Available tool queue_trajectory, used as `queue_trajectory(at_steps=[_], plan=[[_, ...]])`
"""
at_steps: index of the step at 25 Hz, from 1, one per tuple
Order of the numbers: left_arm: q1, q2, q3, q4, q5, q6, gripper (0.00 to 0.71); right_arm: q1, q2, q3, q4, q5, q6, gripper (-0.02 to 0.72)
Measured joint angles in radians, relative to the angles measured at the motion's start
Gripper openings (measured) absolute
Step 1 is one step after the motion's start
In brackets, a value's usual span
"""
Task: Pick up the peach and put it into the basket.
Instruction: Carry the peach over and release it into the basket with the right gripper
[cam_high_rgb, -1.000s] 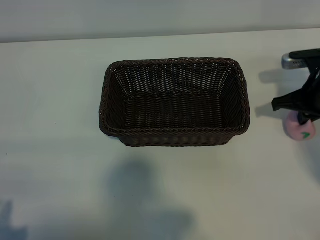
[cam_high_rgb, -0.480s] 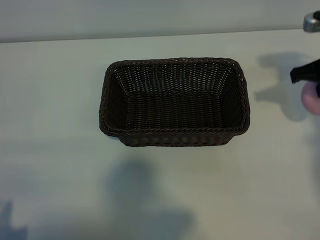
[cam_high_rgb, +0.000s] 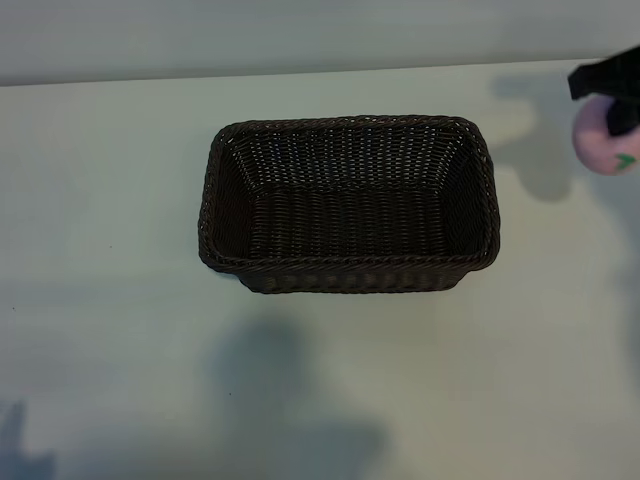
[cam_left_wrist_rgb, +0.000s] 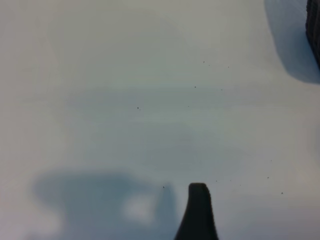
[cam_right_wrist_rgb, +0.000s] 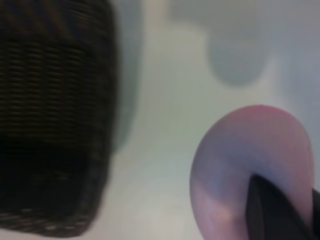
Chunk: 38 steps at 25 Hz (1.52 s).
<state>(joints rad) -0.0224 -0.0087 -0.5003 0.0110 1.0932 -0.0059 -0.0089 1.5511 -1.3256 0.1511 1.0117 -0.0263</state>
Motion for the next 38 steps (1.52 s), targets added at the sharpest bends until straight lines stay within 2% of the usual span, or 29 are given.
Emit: queue_trajectory(at_steps=[3, 11, 22, 30, 38], plan=[[0.0, 0.0, 0.0, -0.001, 0.0, 0.0, 0.592, 0.032, 0.0, -0.03, 0.006, 0.017, -0.011, 0.041], [0.0, 0.0, 0.0, -0.001, 0.0, 0.0, 0.592, 0.196, 0.016, -0.083, 0.001, 0.026, -0.013, 0.041], [0.0, 0.0, 0.0, -0.001, 0.0, 0.0, 0.592, 0.358, 0.199, -0.153, -0.004, 0.01, -0.013, 0.041], [0.0, 0.0, 0.0, -0.001, 0.0, 0.0, 0.592, 0.426, 0.38, -0.22, -0.024, -0.015, -0.013, 0.041], [0.0, 0.0, 0.0, -0.001, 0.0, 0.006, 0.592, 0.43, 0.475, -0.242, -0.032, -0.057, -0.013, 0.041]])
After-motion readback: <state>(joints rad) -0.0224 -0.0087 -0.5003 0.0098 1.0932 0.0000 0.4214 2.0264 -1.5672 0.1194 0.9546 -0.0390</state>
